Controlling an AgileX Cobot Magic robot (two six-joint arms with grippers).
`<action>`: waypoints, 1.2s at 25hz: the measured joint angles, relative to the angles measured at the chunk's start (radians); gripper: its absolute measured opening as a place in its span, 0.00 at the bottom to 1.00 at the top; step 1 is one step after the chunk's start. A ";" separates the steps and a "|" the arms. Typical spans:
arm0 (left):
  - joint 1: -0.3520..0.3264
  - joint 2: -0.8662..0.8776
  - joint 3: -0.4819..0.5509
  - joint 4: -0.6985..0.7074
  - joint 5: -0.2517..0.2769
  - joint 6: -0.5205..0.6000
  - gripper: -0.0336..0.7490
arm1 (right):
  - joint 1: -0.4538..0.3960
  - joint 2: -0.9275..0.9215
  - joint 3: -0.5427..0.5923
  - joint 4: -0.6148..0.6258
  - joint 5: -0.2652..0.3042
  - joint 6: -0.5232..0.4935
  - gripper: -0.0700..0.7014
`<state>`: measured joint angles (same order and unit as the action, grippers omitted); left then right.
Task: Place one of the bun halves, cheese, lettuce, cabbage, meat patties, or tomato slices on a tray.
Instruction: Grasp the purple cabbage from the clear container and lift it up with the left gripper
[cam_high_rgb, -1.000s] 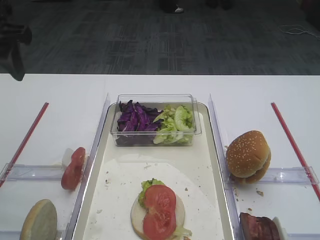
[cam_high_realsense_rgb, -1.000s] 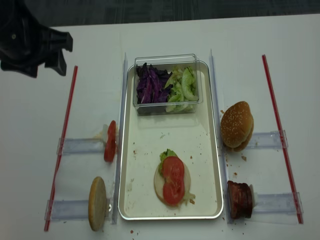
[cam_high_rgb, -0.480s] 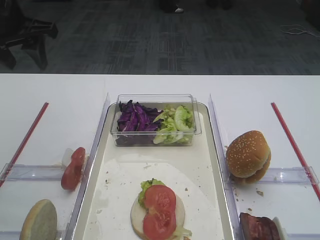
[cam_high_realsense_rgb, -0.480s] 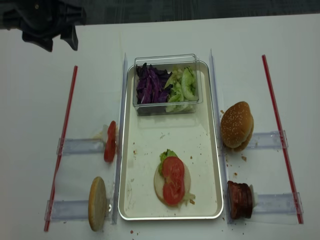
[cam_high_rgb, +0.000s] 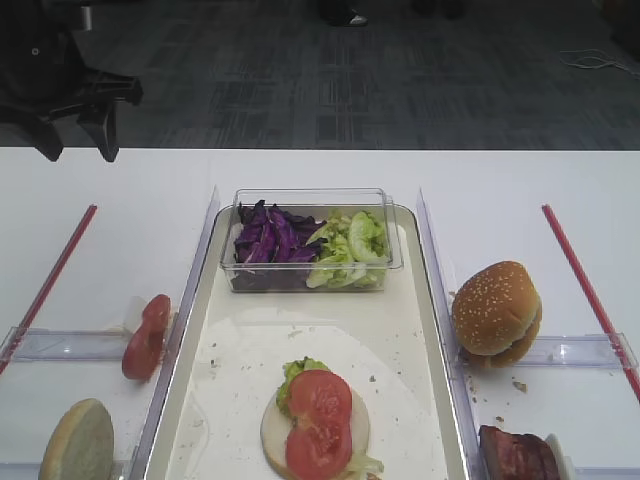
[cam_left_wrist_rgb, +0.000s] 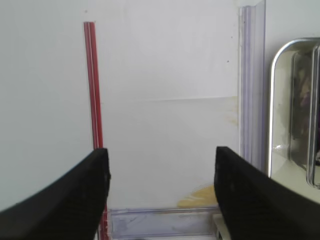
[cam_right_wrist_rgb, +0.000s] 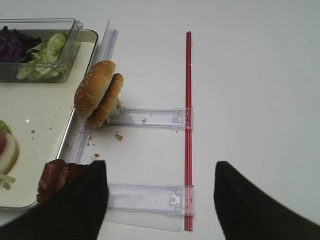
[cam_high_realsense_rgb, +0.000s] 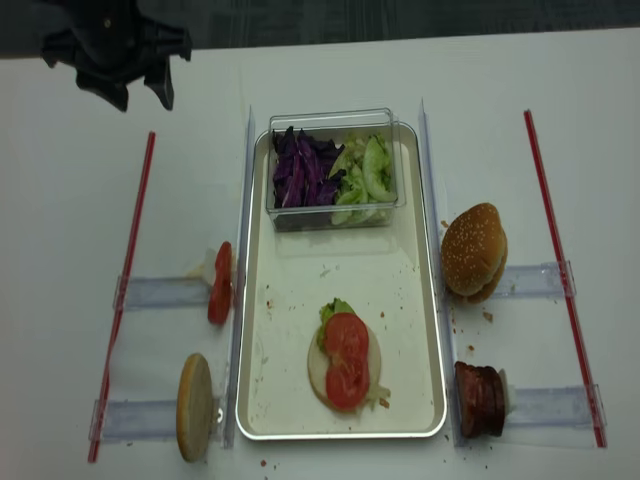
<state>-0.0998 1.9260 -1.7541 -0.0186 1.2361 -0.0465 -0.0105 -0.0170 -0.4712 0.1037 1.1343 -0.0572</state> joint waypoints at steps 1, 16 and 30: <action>0.000 0.011 -0.011 0.000 0.000 0.000 0.59 | 0.000 0.000 0.000 0.000 0.000 0.000 0.70; 0.000 0.147 -0.152 -0.056 0.000 0.013 0.58 | 0.000 0.000 0.000 0.000 0.000 0.000 0.70; 0.000 0.174 -0.161 -0.100 0.000 0.032 0.57 | 0.000 0.000 0.000 0.000 0.000 0.000 0.70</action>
<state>-0.0998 2.0998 -1.9147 -0.1182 1.2361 -0.0142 -0.0105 -0.0170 -0.4712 0.1037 1.1343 -0.0572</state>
